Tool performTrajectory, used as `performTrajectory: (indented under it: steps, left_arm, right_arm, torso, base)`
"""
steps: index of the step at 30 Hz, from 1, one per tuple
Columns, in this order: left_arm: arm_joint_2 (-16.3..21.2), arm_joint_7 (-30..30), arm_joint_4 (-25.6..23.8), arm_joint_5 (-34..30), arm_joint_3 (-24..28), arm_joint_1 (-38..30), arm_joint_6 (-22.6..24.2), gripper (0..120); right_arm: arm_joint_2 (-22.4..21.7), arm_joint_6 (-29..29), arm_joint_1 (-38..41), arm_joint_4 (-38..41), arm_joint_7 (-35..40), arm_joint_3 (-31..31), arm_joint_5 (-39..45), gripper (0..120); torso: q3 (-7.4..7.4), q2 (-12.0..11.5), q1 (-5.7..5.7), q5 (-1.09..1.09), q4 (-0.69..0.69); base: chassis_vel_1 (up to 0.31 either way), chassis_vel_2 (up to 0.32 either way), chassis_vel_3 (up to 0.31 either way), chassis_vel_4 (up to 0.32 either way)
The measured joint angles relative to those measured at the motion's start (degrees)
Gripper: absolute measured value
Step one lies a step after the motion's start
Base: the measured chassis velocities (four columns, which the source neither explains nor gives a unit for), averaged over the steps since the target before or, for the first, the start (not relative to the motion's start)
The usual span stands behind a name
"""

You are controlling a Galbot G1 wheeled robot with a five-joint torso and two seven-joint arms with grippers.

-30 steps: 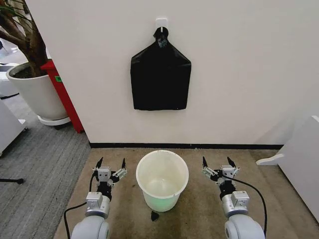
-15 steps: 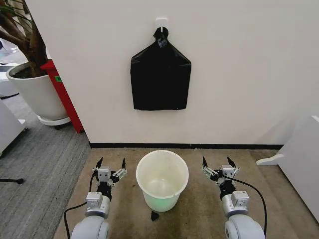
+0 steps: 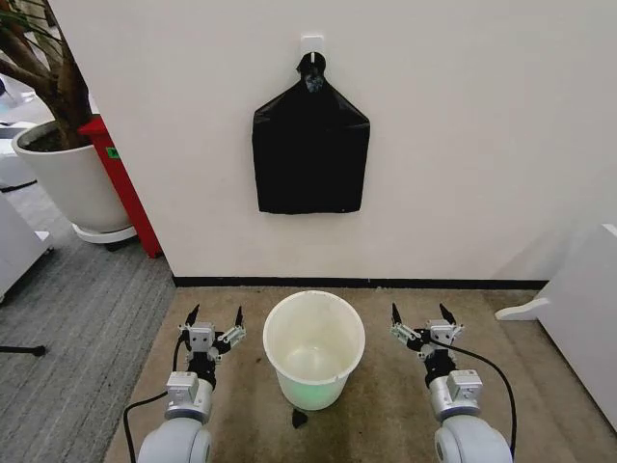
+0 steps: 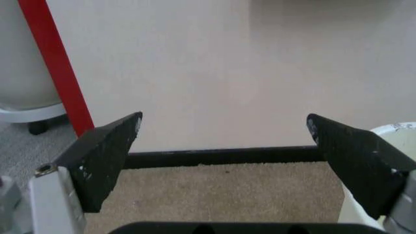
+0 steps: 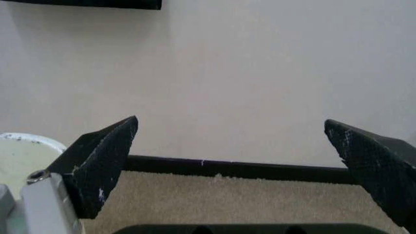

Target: Place the garbage bag over the trash bin.

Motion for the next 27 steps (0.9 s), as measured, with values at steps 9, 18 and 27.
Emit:
performTrajectory:
  steps: [9, 18, 27]
  left_arm:
    - [0.0, 0.0, 0.0, 0.0, 0.0, 0.0, 0.0, 100]
    - [0.0, 0.0, 0.0, 0.0, 0.0, 0.0, 0.0, 100]
    - [0.0, 0.0, 0.0, 0.0, 0.0, 0.0, 0.0, 100]
  right_arm:
    - [0.0, 0.0, 0.0, 0.0, 0.0, 0.0, 0.0, 100]
    - [0.0, 0.0, 0.0, 0.0, 0.0, 0.0, 0.0, 100]
    - [0.0, 0.0, 0.0, 0.0, 0.0, 0.0, 0.0, 100]
  torso:
    - [0.00, 0.0, 0.00, 0.00, 0.00]
    - [0.00, 0.0, 0.00, 0.00, 0.00]
    - [0.00, 0.0, 0.00, 0.00, 0.00]
  base:
    - [0.000, 0.000, 0.000, 0.000]
    - [0.000, 0.000, 0.000, 0.000]
    - [0.000, 0.000, 0.000, 0.000]
